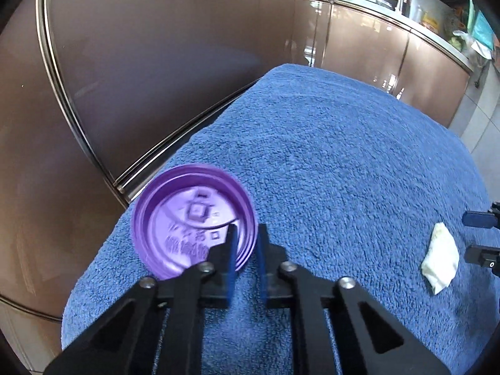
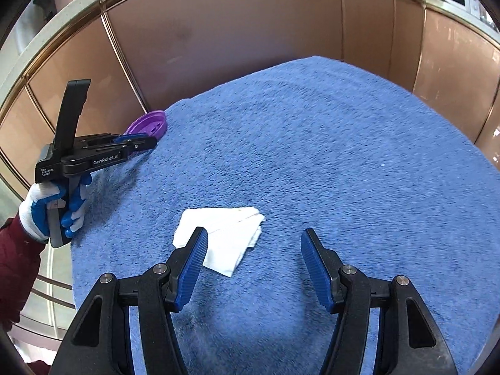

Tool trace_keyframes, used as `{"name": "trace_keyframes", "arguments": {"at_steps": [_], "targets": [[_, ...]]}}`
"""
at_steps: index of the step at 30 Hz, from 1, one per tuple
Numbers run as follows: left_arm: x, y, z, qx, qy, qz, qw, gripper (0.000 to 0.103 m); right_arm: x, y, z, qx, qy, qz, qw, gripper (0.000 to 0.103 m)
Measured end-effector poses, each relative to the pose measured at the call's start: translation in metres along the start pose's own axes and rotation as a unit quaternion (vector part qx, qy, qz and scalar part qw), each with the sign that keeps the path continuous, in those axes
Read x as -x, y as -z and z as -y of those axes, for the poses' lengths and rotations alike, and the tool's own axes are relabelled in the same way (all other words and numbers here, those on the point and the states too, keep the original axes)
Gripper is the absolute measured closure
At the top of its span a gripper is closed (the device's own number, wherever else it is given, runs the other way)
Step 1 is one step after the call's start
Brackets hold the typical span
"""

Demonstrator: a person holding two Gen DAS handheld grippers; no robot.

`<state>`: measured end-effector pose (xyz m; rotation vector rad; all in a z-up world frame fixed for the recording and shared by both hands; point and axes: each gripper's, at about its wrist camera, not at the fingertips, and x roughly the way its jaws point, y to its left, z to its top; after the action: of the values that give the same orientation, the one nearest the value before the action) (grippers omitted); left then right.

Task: Collect trash
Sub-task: 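Grasp the purple cup lid with the left tool while the right tool grasps the white tissue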

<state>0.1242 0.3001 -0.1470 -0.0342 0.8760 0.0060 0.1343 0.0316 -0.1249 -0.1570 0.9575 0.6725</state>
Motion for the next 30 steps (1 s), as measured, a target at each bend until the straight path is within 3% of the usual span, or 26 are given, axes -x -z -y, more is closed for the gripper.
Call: {"name": "trace_keyframes", "arguments": {"at_steps": [4,14,20,22,30], "targets": [[-0.001,0.001,0.004,-0.012,0.004,0.001,0.9999,0.096,-0.010,0.001,-0.002,0.003,-0.019,-0.010,1.000,0.042],[0.010,0.001,0.006,-0.014,0.008,0.008,0.9998,0.098,-0.024,-0.001,-0.007,0.013,-0.014,-0.019,1.000,0.045],[0.020,0.002,0.010,-0.009,0.008,0.014,0.9998,0.099,-0.032,-0.005,-0.009,0.025,0.007,-0.023,0.999,0.068],[0.021,0.001,0.013,-0.010,0.009,0.016,0.9998,0.099,-0.032,-0.006,-0.010,0.027,0.009,-0.024,0.999,0.089],[0.050,0.002,0.020,-0.004,0.014,0.035,0.9993,0.099,-0.029,-0.003,-0.021,0.044,0.011,-0.020,0.999,0.101]]}}
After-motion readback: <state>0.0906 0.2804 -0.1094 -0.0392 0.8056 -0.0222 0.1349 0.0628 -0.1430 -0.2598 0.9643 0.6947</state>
